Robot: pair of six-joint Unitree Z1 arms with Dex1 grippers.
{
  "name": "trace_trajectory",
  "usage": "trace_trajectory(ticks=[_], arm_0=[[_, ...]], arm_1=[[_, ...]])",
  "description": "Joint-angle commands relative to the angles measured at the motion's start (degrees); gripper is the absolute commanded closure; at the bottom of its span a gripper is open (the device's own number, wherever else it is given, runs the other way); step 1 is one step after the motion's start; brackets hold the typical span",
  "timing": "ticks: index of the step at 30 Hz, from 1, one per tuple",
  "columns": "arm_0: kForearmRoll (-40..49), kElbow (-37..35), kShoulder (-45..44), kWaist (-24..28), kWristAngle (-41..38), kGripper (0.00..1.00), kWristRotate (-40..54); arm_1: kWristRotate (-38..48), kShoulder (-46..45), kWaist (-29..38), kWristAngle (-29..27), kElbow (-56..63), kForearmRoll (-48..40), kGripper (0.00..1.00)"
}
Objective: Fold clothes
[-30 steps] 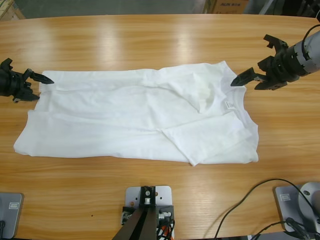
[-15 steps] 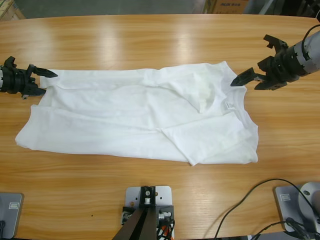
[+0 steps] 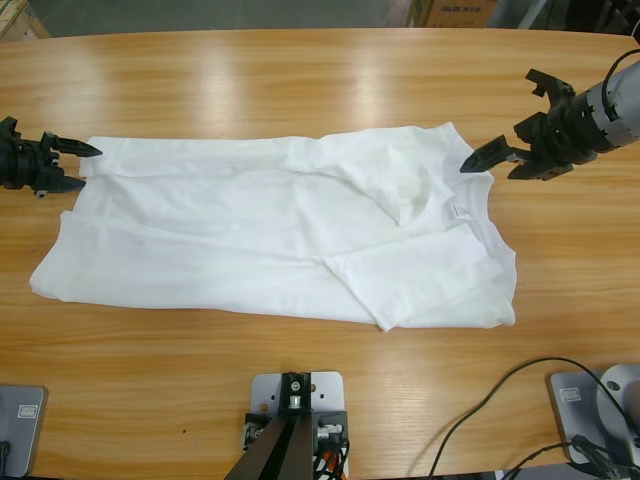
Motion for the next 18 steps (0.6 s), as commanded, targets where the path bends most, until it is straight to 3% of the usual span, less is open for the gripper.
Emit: trace_trajectory(ticks=[1,18], arm_0=[[-1.8,1.04,2.31,0.35,-2.61,0.312,-0.39],[-4.67,0.58,4.04,0.77,-2.83,0.312,-0.43]], arm_1=[[-0.59,0.15,0.63,-0.51,1.33,-0.55,0.023],[-0.58,0.24,0.63,-0.51,1.37,-0.55,0.023]])
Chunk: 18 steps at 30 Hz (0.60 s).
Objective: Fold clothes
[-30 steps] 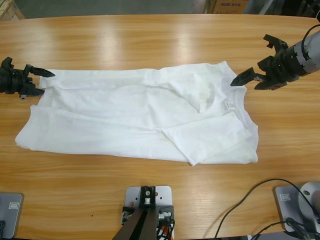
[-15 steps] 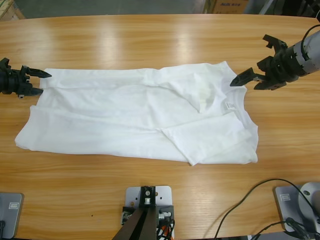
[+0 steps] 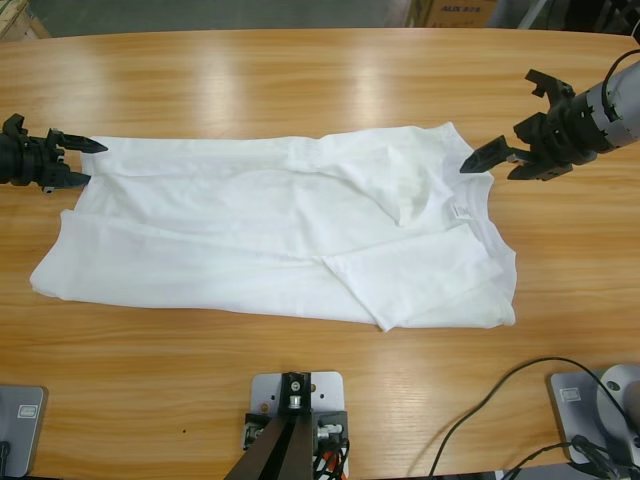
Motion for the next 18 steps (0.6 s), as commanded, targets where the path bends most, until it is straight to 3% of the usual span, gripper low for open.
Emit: trace_trajectory(ticks=[1,18], arm_0=[[-1.79,0.41,1.72,0.85,-0.97,0.312,-0.49],[-0.04,-0.15,-3.2,1.68,-1.48,0.312,-0.6]], arm_1=[[-0.58,0.24,0.56,-0.51,1.29,-0.55,0.023],[-0.59,0.33,0.56,-0.51,1.33,-0.64,0.023]])
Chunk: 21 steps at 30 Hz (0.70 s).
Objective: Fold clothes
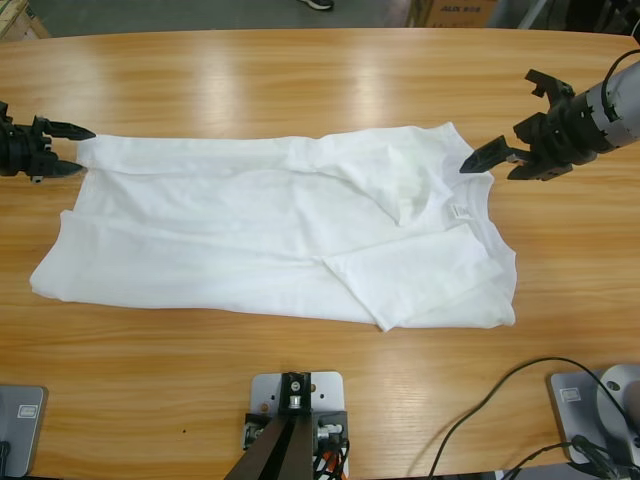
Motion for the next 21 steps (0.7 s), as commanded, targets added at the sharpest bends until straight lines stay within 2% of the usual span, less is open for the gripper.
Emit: trace_trajectory(ticks=[1,14,15,17,20,21], arm_0=[[0.83,0.14,-0.14,0.35,-1.3,0.312,-0.55],[0.42,0.46,4.23,0.02,-1.3,0.321,-0.05],[0.39,0.44,4.36,0.09,-1.25,0.377,0.05],[0.27,0.39,4.57,0.1,-1.22,0.403,0.14],[0.25,0.37,4.5,0.18,-1.16,0.633,0.3],[0.25,0.3,4.52,0.18,-1.18,0.672,0.32]], arm_1=[[-0.56,0.33,0.52,-0.51,1.36,-0.63,0.023],[-0.58,-0.02,0.52,-0.51,1.47,-0.63,0.023],[-0.58,-0.02,0.52,-0.51,1.43,-0.63,0.023],[-0.59,-0.02,0.52,-0.51,1.41,-0.63,0.023],[-0.56,0.01,0.52,-0.51,1.43,-0.63,0.023],[-0.56,0.07,0.52,-0.51,1.47,-0.63,0.023]])
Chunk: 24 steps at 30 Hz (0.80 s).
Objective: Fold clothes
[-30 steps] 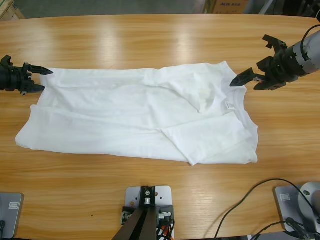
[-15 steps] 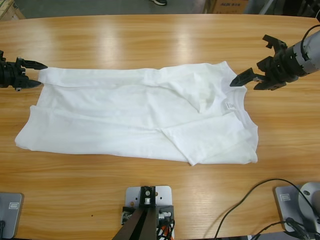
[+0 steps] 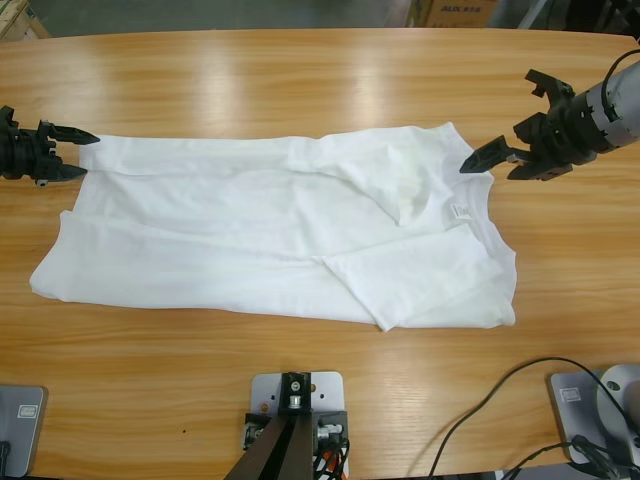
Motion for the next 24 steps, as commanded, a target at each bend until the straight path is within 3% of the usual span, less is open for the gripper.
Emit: trace_trajectory(ticks=[1,2,3,18,20,21,22,24], arm_0=[[0.18,0.3,2.74,0.21,-0.6,0.806,0.38],[0.15,0.3,2.74,0.32,-0.6,0.941,0.45],[0.15,0.22,2.81,0.35,-0.58,1.0,0.52],[-0.03,0.07,3.07,0.35,-0.81,1.0,1.45],[-0.03,0.14,3.07,0.25,-0.83,0.405,1.45],[-0.03,0.19,3.07,0.21,-0.83,0.241,1.45],[-0.03,0.21,3.07,0.28,-0.79,0.125,1.47],[0.0,0.17,3.32,0.32,-0.74,0.049,1.61]], arm_1=[[-0.56,0.07,0.52,-0.51,1.41,-0.62,0.023],[-0.58,0.07,0.52,-0.51,1.39,-0.62,0.023],[-0.58,0.07,0.52,-0.51,1.41,-0.62,0.023],[-0.56,-0.02,0.52,-0.51,1.45,-0.68,0.023],[-0.58,-0.02,0.52,-0.51,1.45,-0.7,0.023],[-0.59,-0.02,0.52,-0.51,1.43,-0.7,0.023],[-0.58,-0.02,0.52,-0.51,1.43,-0.68,0.023],[-0.59,-0.02,0.52,-0.51,1.45,-0.64,0.023]])
